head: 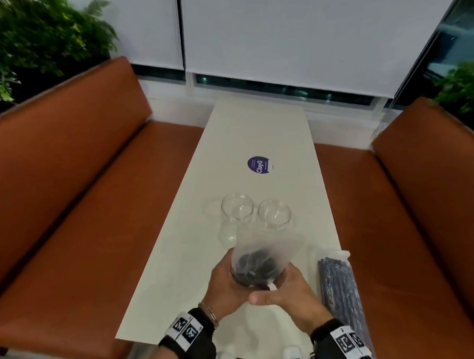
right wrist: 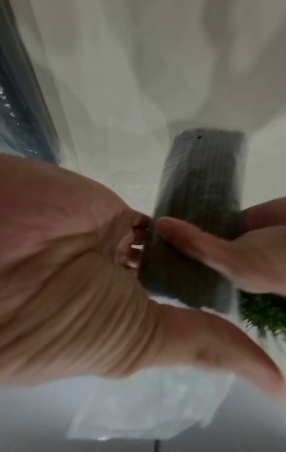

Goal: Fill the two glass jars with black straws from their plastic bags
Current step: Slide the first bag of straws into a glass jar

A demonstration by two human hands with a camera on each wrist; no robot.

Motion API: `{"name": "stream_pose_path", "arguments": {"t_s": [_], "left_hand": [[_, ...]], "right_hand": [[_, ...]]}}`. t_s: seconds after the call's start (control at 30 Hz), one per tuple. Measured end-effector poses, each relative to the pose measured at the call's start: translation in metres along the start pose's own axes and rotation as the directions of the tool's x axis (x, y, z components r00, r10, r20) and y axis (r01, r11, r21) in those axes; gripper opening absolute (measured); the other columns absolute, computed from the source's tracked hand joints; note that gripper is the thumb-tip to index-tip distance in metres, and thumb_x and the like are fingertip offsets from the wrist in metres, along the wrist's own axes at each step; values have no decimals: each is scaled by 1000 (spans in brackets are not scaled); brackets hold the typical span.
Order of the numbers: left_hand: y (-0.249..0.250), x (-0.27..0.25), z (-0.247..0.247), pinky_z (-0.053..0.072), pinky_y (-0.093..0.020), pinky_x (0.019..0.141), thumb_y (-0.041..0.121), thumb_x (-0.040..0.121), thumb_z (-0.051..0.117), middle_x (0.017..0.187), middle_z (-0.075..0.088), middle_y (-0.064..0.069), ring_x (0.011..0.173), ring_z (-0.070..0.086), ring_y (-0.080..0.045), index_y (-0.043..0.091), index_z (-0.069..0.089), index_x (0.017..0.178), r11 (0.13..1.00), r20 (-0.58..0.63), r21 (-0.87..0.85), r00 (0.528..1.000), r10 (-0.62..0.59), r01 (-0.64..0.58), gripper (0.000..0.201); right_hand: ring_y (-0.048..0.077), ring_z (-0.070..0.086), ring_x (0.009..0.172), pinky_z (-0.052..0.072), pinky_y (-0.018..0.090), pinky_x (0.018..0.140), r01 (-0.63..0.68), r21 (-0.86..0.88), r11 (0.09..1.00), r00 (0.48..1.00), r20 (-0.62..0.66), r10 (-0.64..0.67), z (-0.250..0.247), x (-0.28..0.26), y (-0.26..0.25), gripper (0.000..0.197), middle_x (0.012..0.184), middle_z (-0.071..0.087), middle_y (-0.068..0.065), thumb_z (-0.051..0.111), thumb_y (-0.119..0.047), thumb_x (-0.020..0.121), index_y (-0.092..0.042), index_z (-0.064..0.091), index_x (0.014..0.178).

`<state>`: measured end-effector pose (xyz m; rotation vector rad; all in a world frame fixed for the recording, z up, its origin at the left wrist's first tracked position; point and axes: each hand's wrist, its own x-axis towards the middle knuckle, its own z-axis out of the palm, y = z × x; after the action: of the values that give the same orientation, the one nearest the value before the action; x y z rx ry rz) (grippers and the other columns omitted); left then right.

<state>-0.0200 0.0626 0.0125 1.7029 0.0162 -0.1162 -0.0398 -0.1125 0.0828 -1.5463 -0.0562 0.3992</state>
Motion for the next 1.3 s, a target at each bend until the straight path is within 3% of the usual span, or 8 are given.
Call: {"name": "stream_pose_path", "arguments": {"t_s": [0.13,0.27,0.4,0.6,0.73,0.97,1.13,1.3], "left_hand": [[-11,0,11,61,-18,75,54,69,84,99,76,17,93,73,5,27,68,115,984,-13,174,999,29,-26,56],[-29,1,13,64,-24,80,12,75,88,97,76,18,90,74,-1,29,68,113,987,17,155,999,-34,31,46],[-42,6,12,68,-39,72,35,69,76,93,74,4,90,75,-21,28,61,105,976,37,175,990,-137,129,40],[-25,2,-26,62,-29,95,38,44,108,132,64,21,118,65,4,43,38,144,977,256,186,954,-154,108,123],[12,-4,-42,46,-7,102,33,34,111,145,48,34,131,46,21,47,17,158,992,228,123,972,-51,23,156],[12,0,-4,58,-10,82,28,43,106,118,70,20,110,67,6,41,49,133,996,-97,51,993,-64,69,108],[-6,-2,2,54,-3,68,9,63,97,102,72,25,92,71,10,42,53,111,994,-175,87,984,-43,59,73],[-27,-5,2,58,-9,70,14,64,95,98,76,11,92,73,5,38,56,114,987,-116,143,991,-62,79,68]], "right_hand": [[17,77,110,63,31,90,4,-43,999,988,-157,-10,22,14,26,67,114,82,2,103,-12,61,-17,74,121],[15,79,104,64,30,86,-46,-2,999,961,-273,44,33,29,49,67,108,84,0,106,-21,54,-17,78,115],[8,80,95,66,30,83,-111,-16,994,953,-284,102,36,39,62,59,102,84,-6,106,-20,56,-22,79,109],[12,80,75,63,21,65,-139,-78,987,960,-257,115,34,53,75,24,80,83,3,95,-1,70,-14,80,85],[31,80,90,66,46,80,-43,-94,995,973,-232,21,36,55,86,38,95,82,12,97,-14,69,-10,78,103],[29,76,104,65,43,88,115,-366,923,963,-186,-194,46,51,105,48,115,78,19,82,-23,86,-1,70,127],[0,72,98,63,34,87,-3,-401,916,977,-198,-83,50,52,123,22,101,75,-22,68,-40,88,-31,72,108],[-21,26,146,28,32,127,-43,-582,812,998,4,56,20,41,101,106,152,35,-45,90,-45,70,-37,32,159]]}}
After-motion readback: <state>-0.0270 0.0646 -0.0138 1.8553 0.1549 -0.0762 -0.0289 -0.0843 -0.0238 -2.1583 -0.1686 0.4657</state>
